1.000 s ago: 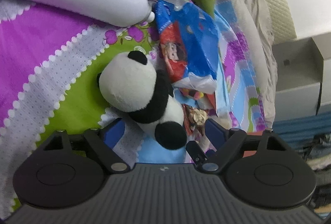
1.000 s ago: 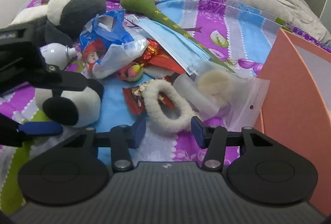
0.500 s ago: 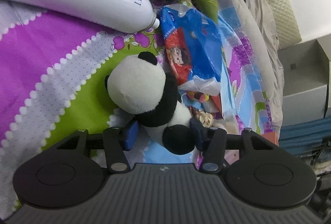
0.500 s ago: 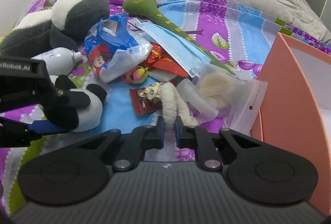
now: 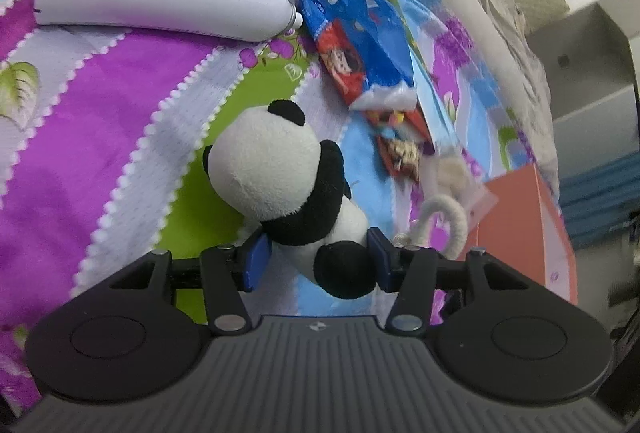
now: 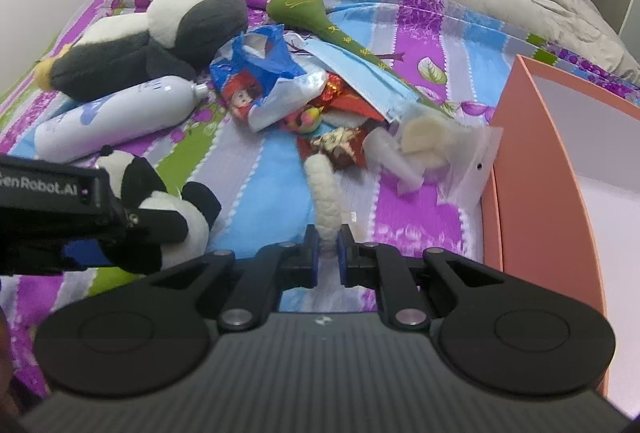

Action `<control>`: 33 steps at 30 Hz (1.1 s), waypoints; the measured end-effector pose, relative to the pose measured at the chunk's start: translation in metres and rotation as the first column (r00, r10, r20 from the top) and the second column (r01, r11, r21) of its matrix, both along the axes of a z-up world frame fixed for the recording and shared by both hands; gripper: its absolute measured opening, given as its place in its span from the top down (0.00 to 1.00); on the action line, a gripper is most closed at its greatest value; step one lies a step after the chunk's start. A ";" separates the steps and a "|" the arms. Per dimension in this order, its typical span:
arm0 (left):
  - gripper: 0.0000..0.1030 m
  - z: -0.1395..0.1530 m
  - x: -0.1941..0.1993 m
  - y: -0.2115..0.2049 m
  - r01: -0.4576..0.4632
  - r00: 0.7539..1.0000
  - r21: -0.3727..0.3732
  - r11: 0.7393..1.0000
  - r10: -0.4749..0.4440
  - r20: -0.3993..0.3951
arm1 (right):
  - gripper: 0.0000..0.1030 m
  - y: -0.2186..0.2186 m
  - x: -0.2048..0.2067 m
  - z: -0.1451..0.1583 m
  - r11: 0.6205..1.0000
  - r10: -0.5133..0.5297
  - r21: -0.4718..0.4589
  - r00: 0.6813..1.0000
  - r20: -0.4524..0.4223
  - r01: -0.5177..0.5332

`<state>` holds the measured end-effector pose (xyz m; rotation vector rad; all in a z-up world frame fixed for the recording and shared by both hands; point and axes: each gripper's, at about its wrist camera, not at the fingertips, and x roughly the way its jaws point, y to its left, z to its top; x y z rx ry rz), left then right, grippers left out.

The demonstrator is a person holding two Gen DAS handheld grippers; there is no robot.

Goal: Organize soft objects
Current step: 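Close the left gripper on the panda while the right gripper grasps the hair tie, then carry the panda with the left tool and hair tie with the right tool over the box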

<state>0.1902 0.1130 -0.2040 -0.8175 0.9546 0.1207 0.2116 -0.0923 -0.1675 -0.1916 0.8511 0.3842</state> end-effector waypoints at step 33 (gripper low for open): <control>0.47 0.065 -0.107 -0.045 0.259 0.963 0.292 0.921 -0.269 -0.005 | 0.87 -0.040 -0.116 0.043 0.991 -0.063 0.118 0.998 -0.002 0.062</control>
